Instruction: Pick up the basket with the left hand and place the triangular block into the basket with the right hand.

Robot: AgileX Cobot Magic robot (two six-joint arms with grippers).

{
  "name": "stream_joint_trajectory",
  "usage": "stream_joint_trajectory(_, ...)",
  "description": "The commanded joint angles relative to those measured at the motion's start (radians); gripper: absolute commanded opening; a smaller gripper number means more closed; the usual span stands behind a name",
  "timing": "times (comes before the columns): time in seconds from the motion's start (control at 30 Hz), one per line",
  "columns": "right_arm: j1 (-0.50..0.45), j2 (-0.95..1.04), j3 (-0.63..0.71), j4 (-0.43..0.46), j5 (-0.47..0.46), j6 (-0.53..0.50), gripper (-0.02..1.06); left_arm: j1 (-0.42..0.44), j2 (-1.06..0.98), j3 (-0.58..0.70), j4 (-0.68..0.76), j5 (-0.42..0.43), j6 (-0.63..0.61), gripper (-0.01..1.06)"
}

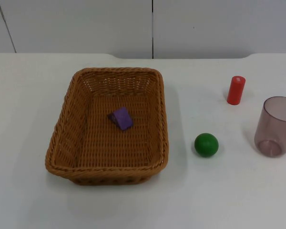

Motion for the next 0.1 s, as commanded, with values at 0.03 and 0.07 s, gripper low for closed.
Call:
stream_joint_trajectory(0.03, -0.001, -0.002, 0.006, -0.032, -0.014, 0.044, 1.05, -0.007, -0.003, 0.004, -0.008, -0.011, 0.005, 1.05)
stream_joint_trajectory(0.07, -0.001, -0.002, 0.006, -0.044, -0.014, 0.061, 1.05, -0.007, -0.003, 0.004, -0.008, -0.011, 0.005, 1.05)
